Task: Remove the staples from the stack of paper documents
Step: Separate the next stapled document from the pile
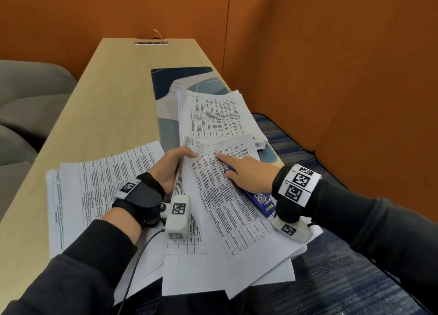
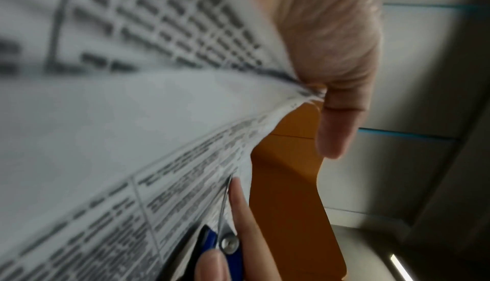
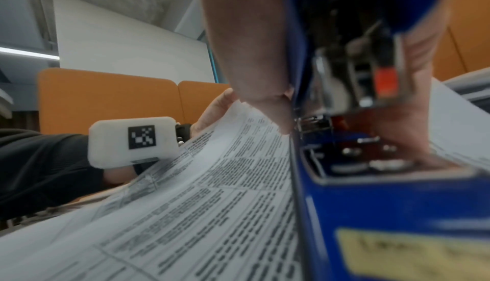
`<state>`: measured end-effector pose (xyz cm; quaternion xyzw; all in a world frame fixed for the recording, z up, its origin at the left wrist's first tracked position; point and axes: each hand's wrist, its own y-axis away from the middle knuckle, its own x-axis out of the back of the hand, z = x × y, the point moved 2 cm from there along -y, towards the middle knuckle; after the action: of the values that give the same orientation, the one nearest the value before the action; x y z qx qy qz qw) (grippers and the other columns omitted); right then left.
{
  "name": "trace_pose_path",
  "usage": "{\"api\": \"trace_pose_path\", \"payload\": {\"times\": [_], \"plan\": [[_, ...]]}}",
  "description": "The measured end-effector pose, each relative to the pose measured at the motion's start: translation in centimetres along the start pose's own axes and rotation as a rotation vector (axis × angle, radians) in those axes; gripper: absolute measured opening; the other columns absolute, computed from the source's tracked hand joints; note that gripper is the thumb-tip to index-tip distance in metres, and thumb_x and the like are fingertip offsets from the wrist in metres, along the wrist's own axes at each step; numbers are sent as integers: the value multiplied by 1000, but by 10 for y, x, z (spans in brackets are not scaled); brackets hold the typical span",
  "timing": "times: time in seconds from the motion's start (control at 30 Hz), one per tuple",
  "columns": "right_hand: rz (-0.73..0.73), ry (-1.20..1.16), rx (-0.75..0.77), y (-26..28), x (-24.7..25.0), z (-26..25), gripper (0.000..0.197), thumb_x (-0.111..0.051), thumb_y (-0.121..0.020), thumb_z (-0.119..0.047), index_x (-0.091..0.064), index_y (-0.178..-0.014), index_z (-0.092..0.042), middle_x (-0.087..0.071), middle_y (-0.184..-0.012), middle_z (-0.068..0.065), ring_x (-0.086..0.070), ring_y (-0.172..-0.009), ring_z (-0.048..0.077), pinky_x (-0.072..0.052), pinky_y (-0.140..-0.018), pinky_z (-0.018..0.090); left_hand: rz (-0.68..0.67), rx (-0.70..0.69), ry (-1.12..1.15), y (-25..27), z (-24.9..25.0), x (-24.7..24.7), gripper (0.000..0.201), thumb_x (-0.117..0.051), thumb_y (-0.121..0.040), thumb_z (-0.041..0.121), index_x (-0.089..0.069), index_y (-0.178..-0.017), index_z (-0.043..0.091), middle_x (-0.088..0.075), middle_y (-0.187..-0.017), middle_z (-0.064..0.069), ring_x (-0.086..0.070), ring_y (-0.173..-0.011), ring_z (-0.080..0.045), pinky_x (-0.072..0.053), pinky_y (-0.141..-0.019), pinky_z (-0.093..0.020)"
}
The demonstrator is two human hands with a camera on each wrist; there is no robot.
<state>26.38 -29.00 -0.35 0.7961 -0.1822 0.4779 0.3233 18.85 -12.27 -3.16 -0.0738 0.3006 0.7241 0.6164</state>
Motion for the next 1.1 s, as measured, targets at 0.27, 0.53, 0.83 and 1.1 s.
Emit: {"api": "trace_pose_path", "payload": {"times": [0.27, 0.53, 0.83, 1.1], "plan": [[68, -47, 5, 9, -3, 7, 57, -36, -105, -33, -9, -154, -40, -61, -124, 18, -63, -95, 28, -51, -91, 42, 42, -39, -128, -12, -7, -22, 40, -51, -89, -2, -55, -127, 4, -66, -112, -24, -69, -92, -35, -58, -74, -44], [143, 90, 43, 17, -7, -1, 60, -33, -106, -31, 0, -156, -35, -63, -98, 15, -57, -77, 24, -51, -77, 38, 172, -120, -224, -9, -9, -17, 35, -53, -90, -8, -57, -123, -1, -67, -105, -24, -71, -79, -30, -60, -65, -38], [149, -126, 103, 19, 5, 4, 56, -39, -104, -32, -14, -154, -38, -58, -133, 17, -59, -112, 32, -45, -100, 41, 152, -143, -225, 0, 2, -14, 34, -54, -88, -5, -57, -122, -5, -63, -115, -30, -66, -98, -41, -57, -81, -48], [194, -94, 116, 29, 4, 3, 55, -38, -104, -33, -15, -153, -39, -62, -123, 17, -62, -101, 29, -48, -95, 41, 121, -165, -216, 8, 1, -22, 38, -49, -90, -9, -53, -127, -4, -61, -119, -30, -61, -107, -44, -57, -81, -48]]}}
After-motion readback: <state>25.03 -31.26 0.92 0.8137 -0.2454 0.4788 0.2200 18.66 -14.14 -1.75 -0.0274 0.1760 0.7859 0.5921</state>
